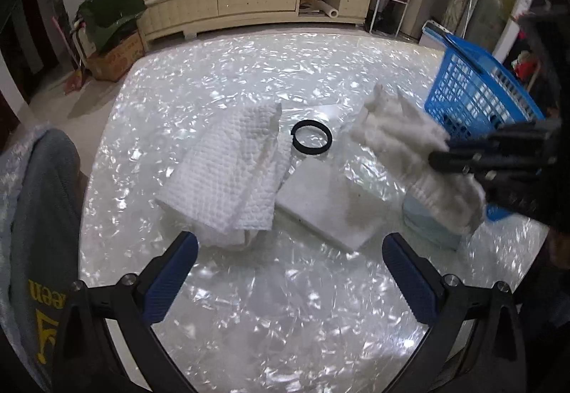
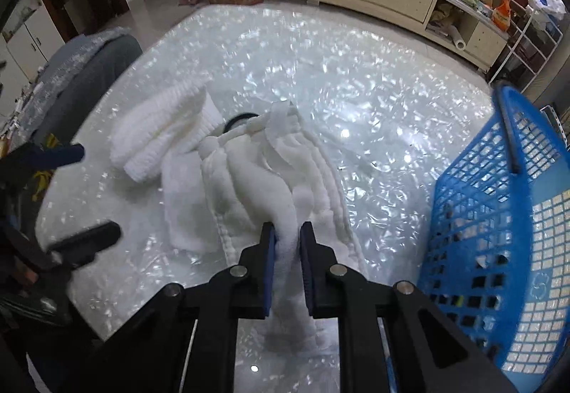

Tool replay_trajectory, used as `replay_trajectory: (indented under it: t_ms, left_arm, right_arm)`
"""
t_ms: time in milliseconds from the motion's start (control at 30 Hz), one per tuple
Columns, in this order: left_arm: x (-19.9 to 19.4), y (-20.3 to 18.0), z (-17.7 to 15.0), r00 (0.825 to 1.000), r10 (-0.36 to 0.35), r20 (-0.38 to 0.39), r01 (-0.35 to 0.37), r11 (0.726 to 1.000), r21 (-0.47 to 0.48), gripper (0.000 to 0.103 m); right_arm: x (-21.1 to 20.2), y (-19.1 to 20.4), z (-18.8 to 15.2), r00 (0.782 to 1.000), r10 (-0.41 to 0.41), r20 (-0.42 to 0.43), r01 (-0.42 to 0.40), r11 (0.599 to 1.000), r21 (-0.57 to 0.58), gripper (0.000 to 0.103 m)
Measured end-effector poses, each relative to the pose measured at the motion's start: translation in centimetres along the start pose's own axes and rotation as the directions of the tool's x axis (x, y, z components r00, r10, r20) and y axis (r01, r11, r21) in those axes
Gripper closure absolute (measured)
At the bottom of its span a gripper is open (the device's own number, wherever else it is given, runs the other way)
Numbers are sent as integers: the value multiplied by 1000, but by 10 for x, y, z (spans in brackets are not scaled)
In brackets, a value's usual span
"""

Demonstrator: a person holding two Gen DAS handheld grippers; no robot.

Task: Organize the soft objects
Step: 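Grasp the folded white quilted cloth with the right gripper, then lift the quilted cloth with the right gripper and lower it into the basket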

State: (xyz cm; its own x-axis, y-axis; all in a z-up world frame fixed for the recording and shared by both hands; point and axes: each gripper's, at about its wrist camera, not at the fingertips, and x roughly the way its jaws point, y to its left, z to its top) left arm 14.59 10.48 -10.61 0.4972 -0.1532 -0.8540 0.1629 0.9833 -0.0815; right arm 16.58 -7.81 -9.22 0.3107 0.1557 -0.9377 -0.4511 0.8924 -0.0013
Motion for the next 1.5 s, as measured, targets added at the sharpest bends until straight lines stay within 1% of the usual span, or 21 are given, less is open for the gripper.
replay_trajectory:
  t_ms: [100,133,367,467,567,667,733,933,1000,1067,1133,1333,1500]
  left_arm:
    - [-9,-7,-5,1000,23,11,-24,999,25,0]
    - [-13,-8,-6,1000,17,14,-17,1000,17,0]
    - [-44,-10,-5,998,-36,47,37,999,-21,0]
    - [-52,-11,-2,997,-49,54,49,999,-13,0]
    - [-56,-13,0,997,-40,61,40,999,-12,0]
    - [-55,-15,3,997,-57,52,57,998,-7,0]
    - [-53,-19,4,997,-50,50,49,999,10,0]
    - [-44,-30,5,998,-59,35,57,997,59,0]
    - [-41,-34,6,998,-62,29,59,996,73,0]
    - [-36,-36,8,997,-80,18,78,994,75,0]
    - [-32,-37,10,997,-76,22,75,995,69,0]
    - [-23,-41,14,997,-72,26,70,994,83,0]
    - [-17,-44,14,997,-81,22,78,991,113,0]
  right_arm:
    - [-17,1,-2,1000,13,20,-13,1000,3,90]
    - [-21,0,-3,998,29,53,-29,1000,-2,90]
    - [-61,4,-10,993,38,110,-37,999,-13,90]
    - [-80,2,-12,989,56,135,-56,998,-6,90]
    - [-96,-5,-13,986,66,152,-68,998,2,90]
    - [-112,-12,-13,983,42,178,-43,999,1,90]
    - [-121,-19,-13,981,30,190,-32,999,7,90]
    - [-140,-47,-17,975,-22,220,13,999,39,90]
    - [-146,-55,-19,973,-48,227,35,998,58,90]
    - [-151,-68,-22,970,-74,233,56,995,84,90]
    - [-153,-81,-26,967,-102,235,76,991,114,90]
    - [-149,-120,-42,966,-164,199,121,970,212,90]
    - [-126,-144,-50,971,-202,126,159,944,288,90]
